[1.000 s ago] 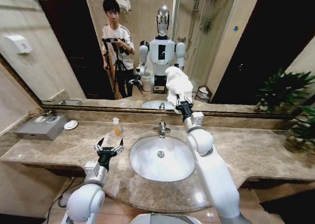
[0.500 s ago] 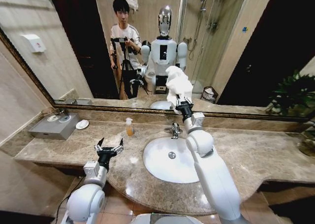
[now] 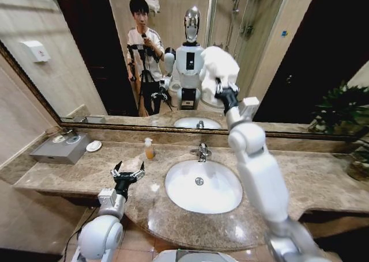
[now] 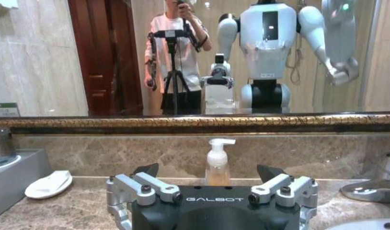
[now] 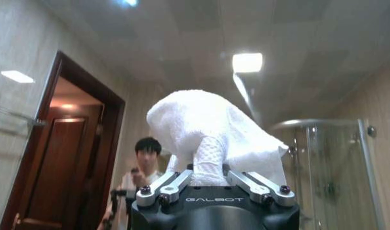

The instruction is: Pick up the towel from the sink counter and wipe the mirror surface.

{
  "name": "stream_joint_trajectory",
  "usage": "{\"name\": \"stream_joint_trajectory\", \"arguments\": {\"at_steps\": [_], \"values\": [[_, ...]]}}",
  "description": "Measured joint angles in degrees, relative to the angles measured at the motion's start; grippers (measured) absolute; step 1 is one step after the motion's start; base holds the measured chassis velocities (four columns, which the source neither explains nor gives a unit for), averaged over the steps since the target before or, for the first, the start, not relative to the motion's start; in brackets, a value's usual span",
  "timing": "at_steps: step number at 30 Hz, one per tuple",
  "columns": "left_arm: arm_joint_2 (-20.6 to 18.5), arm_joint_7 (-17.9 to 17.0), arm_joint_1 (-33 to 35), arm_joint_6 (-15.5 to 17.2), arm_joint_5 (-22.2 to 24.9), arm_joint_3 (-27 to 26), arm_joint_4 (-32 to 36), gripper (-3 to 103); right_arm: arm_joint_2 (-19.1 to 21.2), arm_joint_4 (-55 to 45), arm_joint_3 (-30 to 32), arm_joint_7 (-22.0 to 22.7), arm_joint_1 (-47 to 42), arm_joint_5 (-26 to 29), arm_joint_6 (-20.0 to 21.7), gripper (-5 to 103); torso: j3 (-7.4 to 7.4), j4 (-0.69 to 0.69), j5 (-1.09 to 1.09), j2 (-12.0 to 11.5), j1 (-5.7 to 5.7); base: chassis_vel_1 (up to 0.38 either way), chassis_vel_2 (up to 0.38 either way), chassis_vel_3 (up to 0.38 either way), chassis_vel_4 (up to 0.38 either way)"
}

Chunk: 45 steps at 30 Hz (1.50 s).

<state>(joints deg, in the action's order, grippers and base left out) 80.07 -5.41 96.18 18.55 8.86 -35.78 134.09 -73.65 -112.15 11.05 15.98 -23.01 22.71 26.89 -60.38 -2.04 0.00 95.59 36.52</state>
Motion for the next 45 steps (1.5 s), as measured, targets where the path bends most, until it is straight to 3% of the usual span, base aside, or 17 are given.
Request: {"name": "stream_joint_trajectory", "arguments": {"at_steps": [6,16,22,31,45], "values": [[0.0,0.0,0.0,0.0,0.0,0.0,0.0,100,-0.54,3.22,-2.53,0.66,2.9,1.42,0.47,12,0.0,-0.02,-0.01,0.0,0.0,0.0,0.0,0.0,0.0],[0.01,0.0,0.0,0.0,0.0,-0.01,0.0,100,-2.08,2.66,-4.18,0.75,-5.24,1.02,0.22,12,0.0,-0.01,-0.01,0.0,-0.01,0.0,0.0,0.0,0.0],[0.0,0.0,0.0,0.0,0.0,0.0,0.0,100,-1.94,2.74,-4.01,1.66,-1.28,2.39,0.66,12,0.0,-0.02,-0.01,0.0,-0.01,0.0,0.0,0.0,0.0],[0.01,0.0,0.0,0.0,0.0,0.0,0.0,100,2.14,3.1,-3.94,2.09,6.01,6.15,2.06,12,0.01,0.0,-0.01,0.0,-0.01,0.0,0.0,0.0,0.0],[0.0,0.0,0.0,0.0,0.0,0.0,0.0,100,1.62,1.56,-6.01,1.2,-5.74,2.8,0.79,12,0.0,-0.01,0.0,0.0,-0.01,0.0,0.0,0.0,0.0]]}}
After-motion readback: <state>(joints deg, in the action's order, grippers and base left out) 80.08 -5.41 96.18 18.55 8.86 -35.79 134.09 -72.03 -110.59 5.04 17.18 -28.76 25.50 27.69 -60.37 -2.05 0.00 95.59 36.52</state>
